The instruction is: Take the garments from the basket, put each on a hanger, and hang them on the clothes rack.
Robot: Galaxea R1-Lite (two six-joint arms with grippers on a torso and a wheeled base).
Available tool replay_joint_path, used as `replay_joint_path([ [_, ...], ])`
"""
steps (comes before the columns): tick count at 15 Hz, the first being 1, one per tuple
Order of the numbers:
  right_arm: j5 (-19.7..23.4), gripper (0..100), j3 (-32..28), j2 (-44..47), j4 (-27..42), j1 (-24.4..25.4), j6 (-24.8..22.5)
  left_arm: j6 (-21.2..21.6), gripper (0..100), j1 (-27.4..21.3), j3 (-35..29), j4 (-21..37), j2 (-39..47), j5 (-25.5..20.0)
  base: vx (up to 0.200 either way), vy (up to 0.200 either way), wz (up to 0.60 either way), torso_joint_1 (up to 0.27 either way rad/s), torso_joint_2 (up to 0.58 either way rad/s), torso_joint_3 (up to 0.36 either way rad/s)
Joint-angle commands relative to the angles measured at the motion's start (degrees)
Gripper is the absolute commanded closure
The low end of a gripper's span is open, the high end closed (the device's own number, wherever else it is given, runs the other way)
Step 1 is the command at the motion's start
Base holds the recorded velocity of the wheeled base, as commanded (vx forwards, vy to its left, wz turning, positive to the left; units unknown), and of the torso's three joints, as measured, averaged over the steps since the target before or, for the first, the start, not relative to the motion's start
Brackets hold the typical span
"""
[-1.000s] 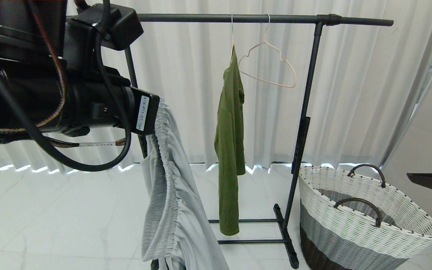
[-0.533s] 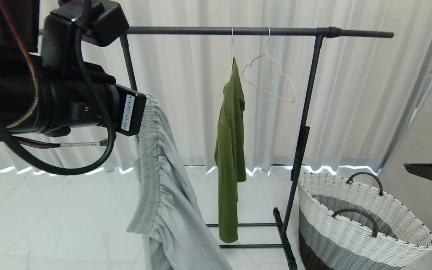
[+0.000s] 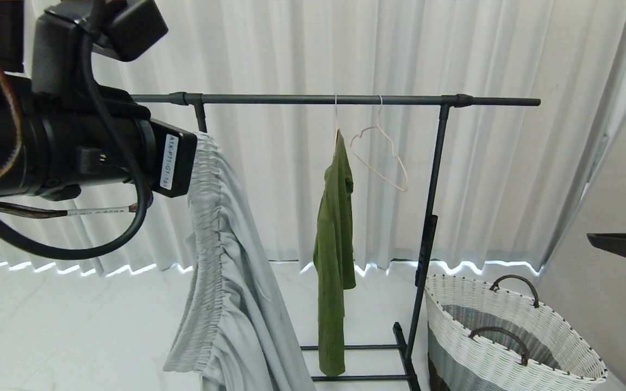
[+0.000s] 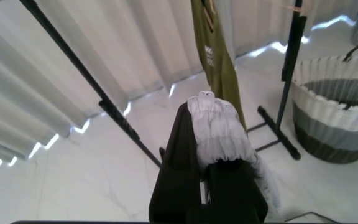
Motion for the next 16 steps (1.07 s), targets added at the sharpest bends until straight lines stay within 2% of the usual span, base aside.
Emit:
replay_joint_path([
  [1,0.01,0,0.03,0.24,0.02,-0.02,0.14,-0.01,100,0.03,0.45,-0.34,-0.45,0.04,0.0,0.0,0.0,0.398,-0.49,-0.227],
  [4,0.01,0,0.3,0.68,-1.21,-0.02,0.84,-0.01,100,-0.06,1.15,-0.43,-1.15,-0.05,0.0,0.0,0.0,0.36,-0.48,-0.25],
  [12,-0.08,0,0.47,2.35,-2.53,-0.02,1.02,-0.09,100,0.03,1.15,-0.43,-1.59,-0.05,0.0,0.0,0.0,0.261,-0.49,-0.237],
  [15,2.56,0,5.57,2.7,-11.84,-0.81,1.81,-0.45,100,1.43,1.15,-0.43,-1.42,-0.05,0.0,0.0,0.0,0.061,-0.1,-0.045],
  [16,3.44,0,6.36,2.52,-12.81,-1.08,1.72,-0.45,100,1.7,1.15,-0.43,-1.42,-0.05,0.2,0.0,0.0,0.022,-0.03,-0.017],
])
